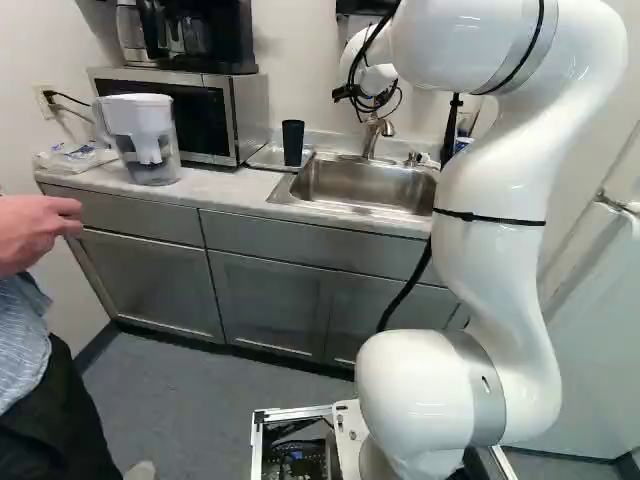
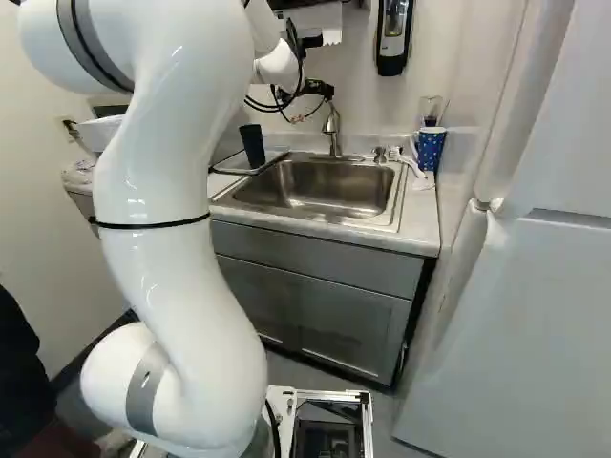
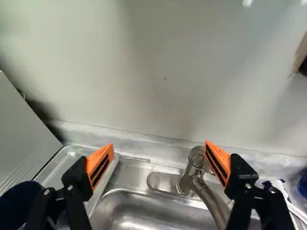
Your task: Rinse the cup and place it in the tray
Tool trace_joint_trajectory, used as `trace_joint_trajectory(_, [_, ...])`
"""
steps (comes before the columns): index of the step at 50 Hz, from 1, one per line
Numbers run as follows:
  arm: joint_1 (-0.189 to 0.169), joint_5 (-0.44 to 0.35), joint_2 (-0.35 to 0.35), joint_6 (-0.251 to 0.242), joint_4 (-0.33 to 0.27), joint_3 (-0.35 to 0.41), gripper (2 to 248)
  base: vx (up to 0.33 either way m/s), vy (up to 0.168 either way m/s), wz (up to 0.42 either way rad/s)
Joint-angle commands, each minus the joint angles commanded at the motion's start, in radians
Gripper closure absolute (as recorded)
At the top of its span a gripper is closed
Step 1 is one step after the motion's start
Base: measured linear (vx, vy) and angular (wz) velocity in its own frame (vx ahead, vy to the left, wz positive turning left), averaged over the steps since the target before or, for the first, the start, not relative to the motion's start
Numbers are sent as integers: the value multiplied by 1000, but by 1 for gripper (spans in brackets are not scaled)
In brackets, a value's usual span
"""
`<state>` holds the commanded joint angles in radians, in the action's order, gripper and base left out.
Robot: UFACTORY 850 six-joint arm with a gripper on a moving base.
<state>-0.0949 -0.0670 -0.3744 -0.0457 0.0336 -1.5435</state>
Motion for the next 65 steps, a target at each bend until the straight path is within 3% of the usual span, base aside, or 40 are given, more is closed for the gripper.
trace_joint_trajectory(13, [-11,-18,-4,0,0,-28,3,0,0,0])
trace_joint_trajectory(37, [-62,-22,20,0,0,-50,3,0,0,0])
trace_joint_trajectory(65, [-100,61,140,0,0,86,3,0,0,0])
